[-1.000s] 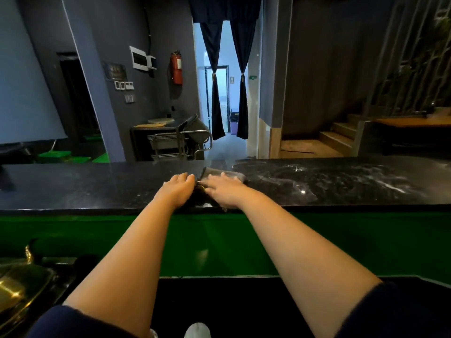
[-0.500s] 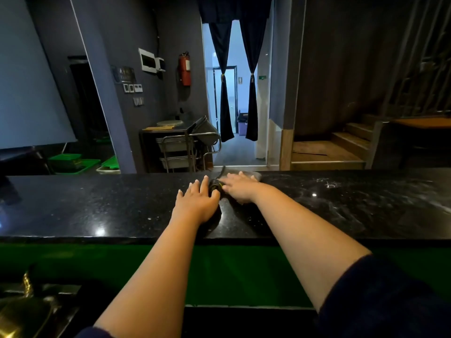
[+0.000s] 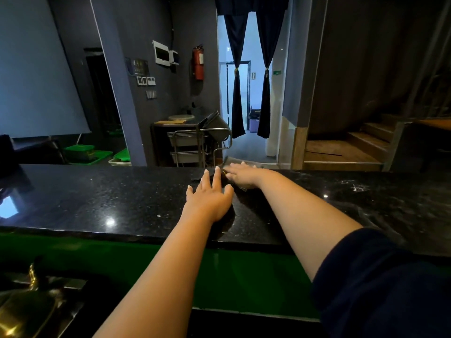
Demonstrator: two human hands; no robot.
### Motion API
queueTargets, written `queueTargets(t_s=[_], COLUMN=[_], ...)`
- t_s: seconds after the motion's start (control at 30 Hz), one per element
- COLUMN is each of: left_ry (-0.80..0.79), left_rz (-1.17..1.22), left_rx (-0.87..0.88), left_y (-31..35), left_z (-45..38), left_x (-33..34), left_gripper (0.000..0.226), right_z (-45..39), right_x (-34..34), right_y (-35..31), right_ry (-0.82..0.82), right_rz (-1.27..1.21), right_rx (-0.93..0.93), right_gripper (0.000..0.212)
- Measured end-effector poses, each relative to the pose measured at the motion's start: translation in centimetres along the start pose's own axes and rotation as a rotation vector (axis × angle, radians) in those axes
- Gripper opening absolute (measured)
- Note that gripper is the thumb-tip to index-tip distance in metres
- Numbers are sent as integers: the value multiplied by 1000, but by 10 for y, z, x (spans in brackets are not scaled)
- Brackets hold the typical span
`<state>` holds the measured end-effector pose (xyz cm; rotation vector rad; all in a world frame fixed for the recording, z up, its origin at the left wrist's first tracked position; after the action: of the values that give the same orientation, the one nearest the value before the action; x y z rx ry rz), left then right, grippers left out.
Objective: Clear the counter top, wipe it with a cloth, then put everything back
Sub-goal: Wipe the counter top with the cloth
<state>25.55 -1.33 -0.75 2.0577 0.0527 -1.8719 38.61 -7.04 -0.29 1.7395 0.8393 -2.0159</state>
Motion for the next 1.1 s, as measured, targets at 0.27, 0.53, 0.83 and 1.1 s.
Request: queueTargets(t_s=[0.27,0.53,0.83,1.1], left_ry=[-21,-15,60,173], left_rz=[-52,-59,15,220], left_rx=[-1,-4,138,150], left_y=[2,4,61,71], left_z=[1,3,41,60], left_x=[0,0,-5,2], left_gripper=[59,58,52,51], right_z=[53,85,159,159], right_x=[-24,-3,-15,-14], right_y=[147,55,95,82], right_ry=[135,63,73,133], right_rz=[-78,-38,-110,-17], right_rx=[503,258,225,338], right_gripper=[57,55,50,50])
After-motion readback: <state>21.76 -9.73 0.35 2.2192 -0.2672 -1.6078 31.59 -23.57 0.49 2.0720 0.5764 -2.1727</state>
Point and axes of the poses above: each hand's wrist, its own z-axis away from the middle knuckle, its own x-axis out of the palm, y = z × x, the point moved 8 cm from there along -z, towards the middle knuckle, and after that the axes turned 6 degrees about -z, right-handed, at the moved point
